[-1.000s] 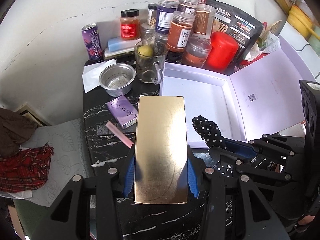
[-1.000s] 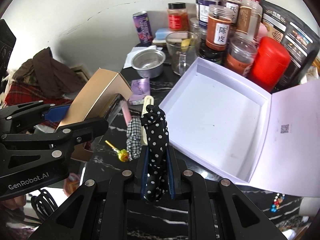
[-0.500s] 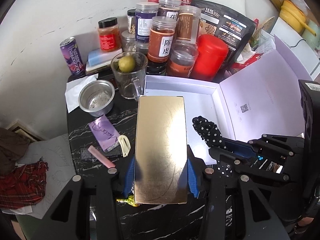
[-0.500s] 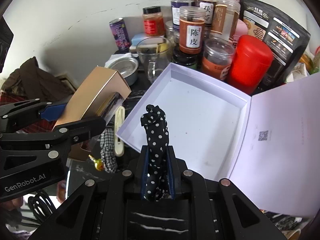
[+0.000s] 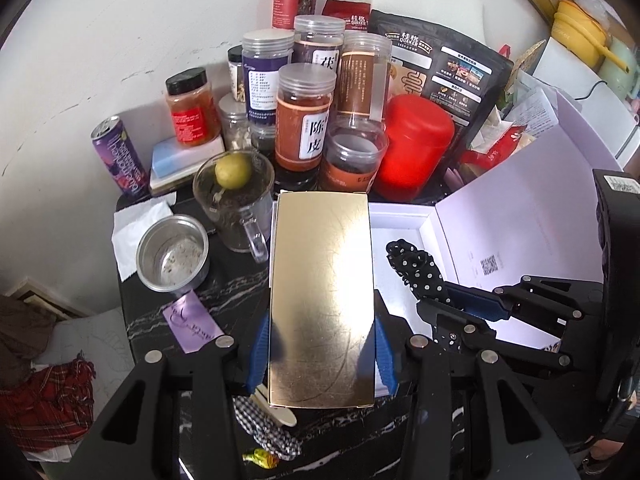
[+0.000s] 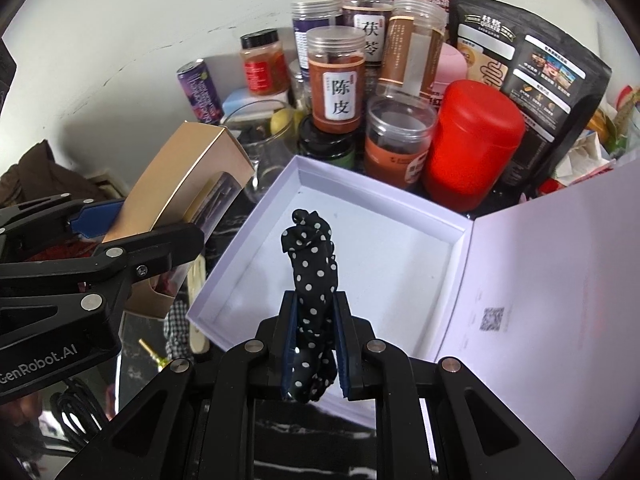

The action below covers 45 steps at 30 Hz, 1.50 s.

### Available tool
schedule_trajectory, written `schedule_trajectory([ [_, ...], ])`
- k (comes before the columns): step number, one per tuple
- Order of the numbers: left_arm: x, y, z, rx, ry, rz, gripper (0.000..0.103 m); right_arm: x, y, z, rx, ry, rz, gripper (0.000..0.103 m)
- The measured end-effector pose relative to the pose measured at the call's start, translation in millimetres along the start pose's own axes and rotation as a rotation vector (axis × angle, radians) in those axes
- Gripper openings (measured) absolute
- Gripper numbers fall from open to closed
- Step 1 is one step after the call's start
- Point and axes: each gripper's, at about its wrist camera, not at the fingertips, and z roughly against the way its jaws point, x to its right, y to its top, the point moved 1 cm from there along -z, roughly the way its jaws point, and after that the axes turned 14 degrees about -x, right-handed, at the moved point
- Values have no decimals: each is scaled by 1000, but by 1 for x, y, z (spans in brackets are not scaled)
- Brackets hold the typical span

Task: Organize rigid objects
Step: 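Lift and carry the gold box and polka-dot scrunchie over the white box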

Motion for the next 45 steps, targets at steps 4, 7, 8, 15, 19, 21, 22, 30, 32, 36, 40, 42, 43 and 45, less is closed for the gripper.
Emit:
schedule_trajectory([
  [4,2,17,-5,17,8,-20,44,11,10,-4,13,-15,-20,17],
  [7,4,29,-9,24,11,-36,44,19,18,-6,17,-20,-38,17],
  [8,5,34,-12,24,13,-42,44,22,21,-7,16,-22,-45,17],
  [15,6,53,-33,8,11,-56,44,41,37,-18,12,-27,-77,17],
  [19,8,59,-49,-19,13,-66,44,48,44,-30,-3,-32,-94,17],
  [21,10,59,-57,-38,12,-71,44,51,45,-37,-16,-33,-104,17],
  [22,10,59,-61,-48,11,-71,44,52,46,-41,-23,-35,-109,17],
  [30,13,51,-89,-118,-6,-76,44,55,38,-69,-91,-37,-126,17],
  [32,14,50,-95,-133,-7,-78,44,54,35,-76,-107,-35,-129,17],
  [36,16,48,-106,-159,-10,-88,44,57,31,-90,-135,-29,-145,17],
  [40,18,47,-118,-183,-4,-99,44,61,29,-102,-154,-25,-159,17],
  [42,18,48,-124,-193,-1,-103,44,63,29,-108,-161,-27,-165,17],
  [43,18,48,-127,-197,-1,-101,44,64,28,-111,-163,-27,-168,17],
  [45,18,49,-132,-205,0,-101,44,67,29,-116,-169,-31,-171,17],
])
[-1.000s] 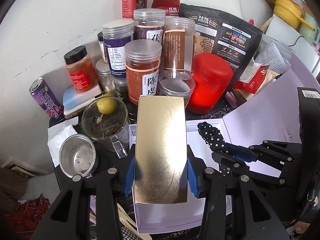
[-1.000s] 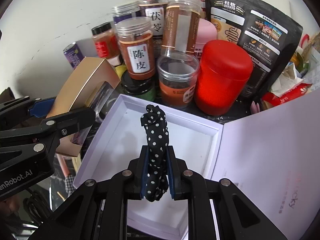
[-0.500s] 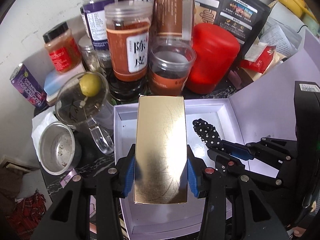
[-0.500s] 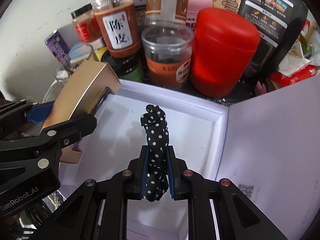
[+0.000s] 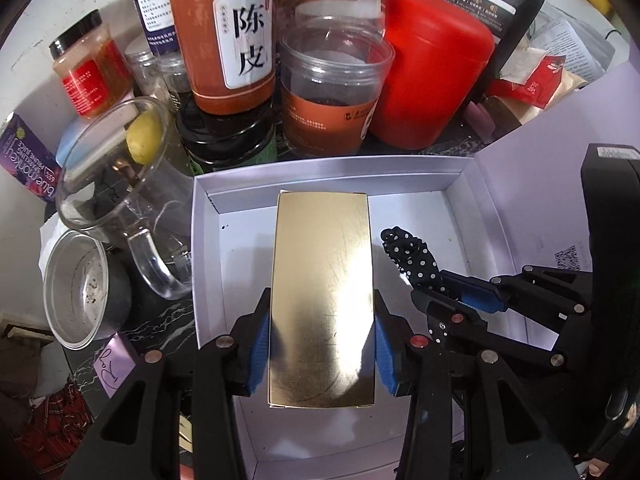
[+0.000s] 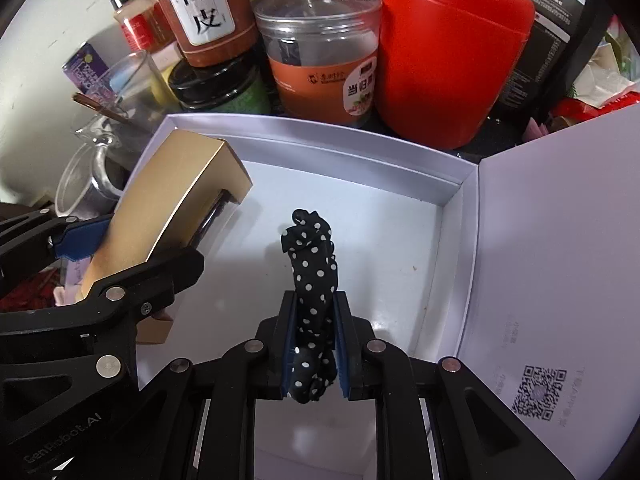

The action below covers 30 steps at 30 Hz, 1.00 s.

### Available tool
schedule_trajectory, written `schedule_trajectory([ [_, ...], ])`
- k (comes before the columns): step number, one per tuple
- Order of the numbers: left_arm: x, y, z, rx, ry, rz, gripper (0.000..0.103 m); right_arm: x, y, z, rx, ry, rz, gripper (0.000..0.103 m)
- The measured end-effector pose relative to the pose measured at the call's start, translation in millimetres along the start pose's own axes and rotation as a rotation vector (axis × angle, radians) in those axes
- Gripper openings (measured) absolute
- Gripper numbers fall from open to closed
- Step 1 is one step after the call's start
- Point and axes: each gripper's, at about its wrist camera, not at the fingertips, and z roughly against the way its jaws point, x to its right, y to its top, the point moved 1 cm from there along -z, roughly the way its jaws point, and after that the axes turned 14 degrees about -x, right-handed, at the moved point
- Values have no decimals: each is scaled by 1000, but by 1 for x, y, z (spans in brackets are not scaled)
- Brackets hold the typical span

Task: Organize rigid objects
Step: 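Lift and carry the gold box and polka-dot scrunchie over the white box, then lower both items into the white box and open both tools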

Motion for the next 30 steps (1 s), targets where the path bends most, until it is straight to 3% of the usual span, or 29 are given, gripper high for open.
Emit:
schedule_trajectory([
  [15,-7,12,-32,-50,-19,21,44,-2,9,-33,-34,-16,-17,17],
  [30,-7,15,-44,-43,57,31,44,-4,12,-42,-45,-30,-35,18],
])
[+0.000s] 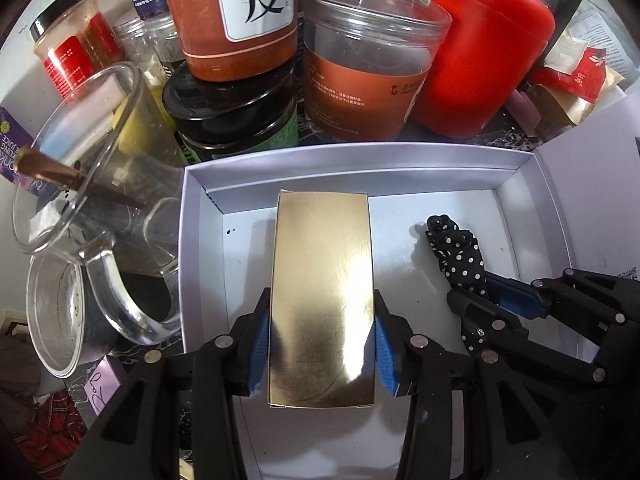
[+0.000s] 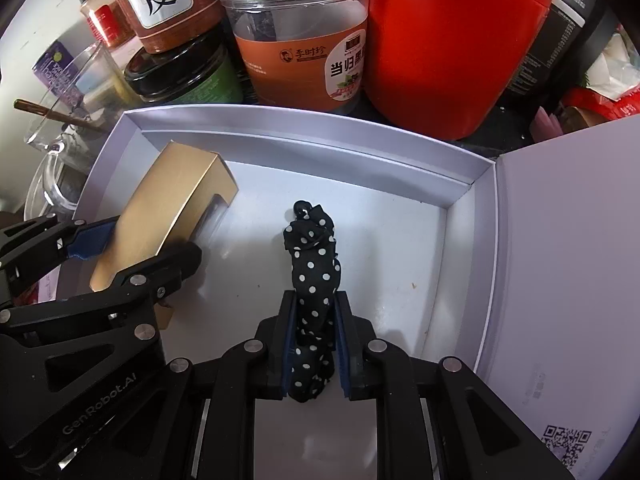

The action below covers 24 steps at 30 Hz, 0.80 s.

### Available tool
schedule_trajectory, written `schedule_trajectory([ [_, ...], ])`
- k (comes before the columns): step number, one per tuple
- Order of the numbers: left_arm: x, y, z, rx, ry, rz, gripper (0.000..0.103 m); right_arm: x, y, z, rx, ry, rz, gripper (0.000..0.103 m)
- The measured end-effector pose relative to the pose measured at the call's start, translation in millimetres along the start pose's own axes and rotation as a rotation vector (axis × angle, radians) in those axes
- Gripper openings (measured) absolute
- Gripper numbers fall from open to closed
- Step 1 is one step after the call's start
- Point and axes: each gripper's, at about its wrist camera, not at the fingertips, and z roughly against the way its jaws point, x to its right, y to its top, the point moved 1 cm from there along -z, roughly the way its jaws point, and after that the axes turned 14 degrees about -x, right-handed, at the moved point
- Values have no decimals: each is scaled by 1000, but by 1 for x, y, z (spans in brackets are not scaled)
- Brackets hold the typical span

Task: Organize rigid objects
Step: 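Lower both items into the white box and open both tools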

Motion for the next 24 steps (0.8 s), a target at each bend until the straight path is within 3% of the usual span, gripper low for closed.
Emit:
schedule_trajectory([
  [9,4,2,4,-30,13,0,44,0,3,13,-17,-30,1,20],
  [20,0,-7,32,7,54,28,45,5,1,42,-5,-25,-14,43],
  [24,0,-13,48,42,74,20,46,4,-1,57,8,-36,-15,45],
])
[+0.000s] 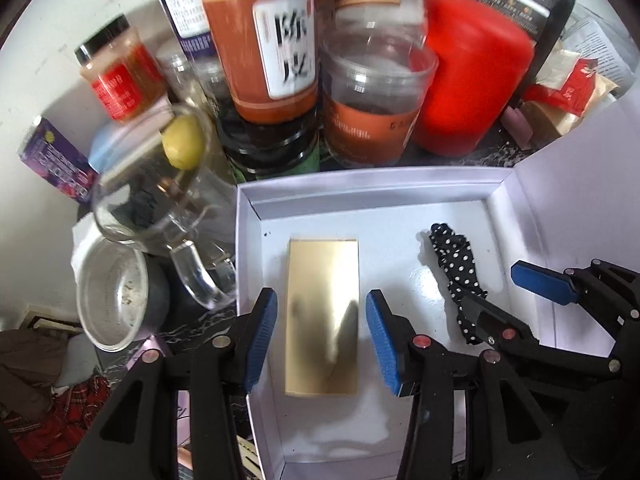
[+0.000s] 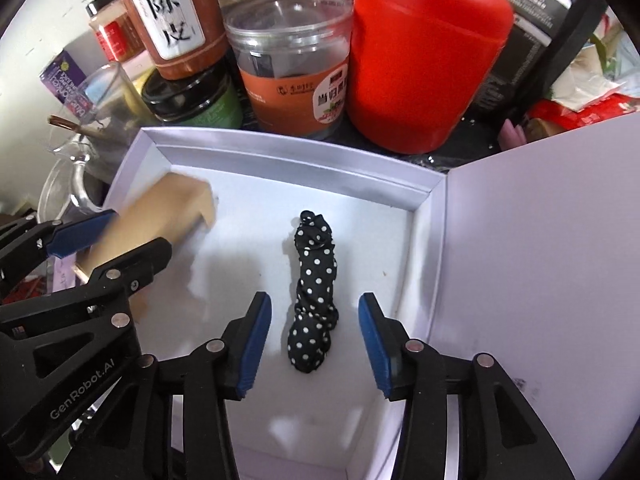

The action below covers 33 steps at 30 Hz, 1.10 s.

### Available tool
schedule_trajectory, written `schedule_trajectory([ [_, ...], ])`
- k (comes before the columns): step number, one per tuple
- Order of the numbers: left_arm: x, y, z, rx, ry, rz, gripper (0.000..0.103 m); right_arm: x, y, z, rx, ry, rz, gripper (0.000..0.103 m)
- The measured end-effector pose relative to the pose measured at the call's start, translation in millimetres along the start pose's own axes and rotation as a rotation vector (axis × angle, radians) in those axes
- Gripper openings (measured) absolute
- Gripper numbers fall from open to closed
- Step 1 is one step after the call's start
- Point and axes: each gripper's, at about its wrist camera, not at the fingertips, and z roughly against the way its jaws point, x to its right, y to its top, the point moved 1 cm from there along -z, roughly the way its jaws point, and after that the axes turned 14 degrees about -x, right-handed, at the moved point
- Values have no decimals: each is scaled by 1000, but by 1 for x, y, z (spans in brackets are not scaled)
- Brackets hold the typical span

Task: Organize rigid objects
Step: 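Lower both items into the white box and open both tools, then withdraw both tools back from the white box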

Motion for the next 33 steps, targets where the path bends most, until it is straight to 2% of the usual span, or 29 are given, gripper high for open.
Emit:
schedule_trajectory([
  [14,-10,-15,60,83,-6,32,49,-10,-22,68,76,-3,7,45],
  [33,-45,-79,143,202,-14,159,49,-48,-60,131,198,1,94,45],
])
